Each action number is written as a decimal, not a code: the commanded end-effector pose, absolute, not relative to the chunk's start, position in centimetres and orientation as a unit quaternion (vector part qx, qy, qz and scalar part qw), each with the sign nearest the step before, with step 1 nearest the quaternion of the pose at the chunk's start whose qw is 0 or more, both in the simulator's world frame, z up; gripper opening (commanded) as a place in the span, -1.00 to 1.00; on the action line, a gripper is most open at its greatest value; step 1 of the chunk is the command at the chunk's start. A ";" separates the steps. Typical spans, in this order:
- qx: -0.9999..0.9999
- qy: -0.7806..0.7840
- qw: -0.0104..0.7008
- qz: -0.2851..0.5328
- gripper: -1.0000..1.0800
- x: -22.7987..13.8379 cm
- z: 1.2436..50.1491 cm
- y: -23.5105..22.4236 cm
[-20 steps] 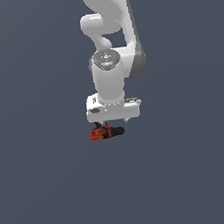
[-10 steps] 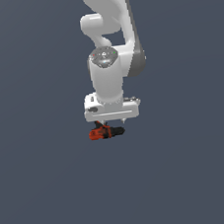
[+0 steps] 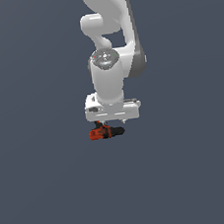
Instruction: Pick up the object and move it to a goal position.
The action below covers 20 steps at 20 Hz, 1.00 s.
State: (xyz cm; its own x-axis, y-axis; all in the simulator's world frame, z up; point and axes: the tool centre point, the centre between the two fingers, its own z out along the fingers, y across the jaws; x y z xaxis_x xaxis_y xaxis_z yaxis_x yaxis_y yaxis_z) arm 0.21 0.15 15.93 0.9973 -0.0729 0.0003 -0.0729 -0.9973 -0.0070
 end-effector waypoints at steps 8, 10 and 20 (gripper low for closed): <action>-0.993 0.119 -0.001 0.007 0.62 -0.1 14.5 0.6; -0.990 0.144 -0.002 0.008 0.62 -0.2 14.1 0.7; -0.963 0.267 -0.013 0.015 0.62 -0.6 12.1 1.3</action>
State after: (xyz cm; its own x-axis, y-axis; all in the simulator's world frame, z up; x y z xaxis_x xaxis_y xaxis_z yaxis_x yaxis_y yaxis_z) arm -0.57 1.21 12.36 0.8763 -0.4812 -0.0228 -0.4805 -0.8765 0.0291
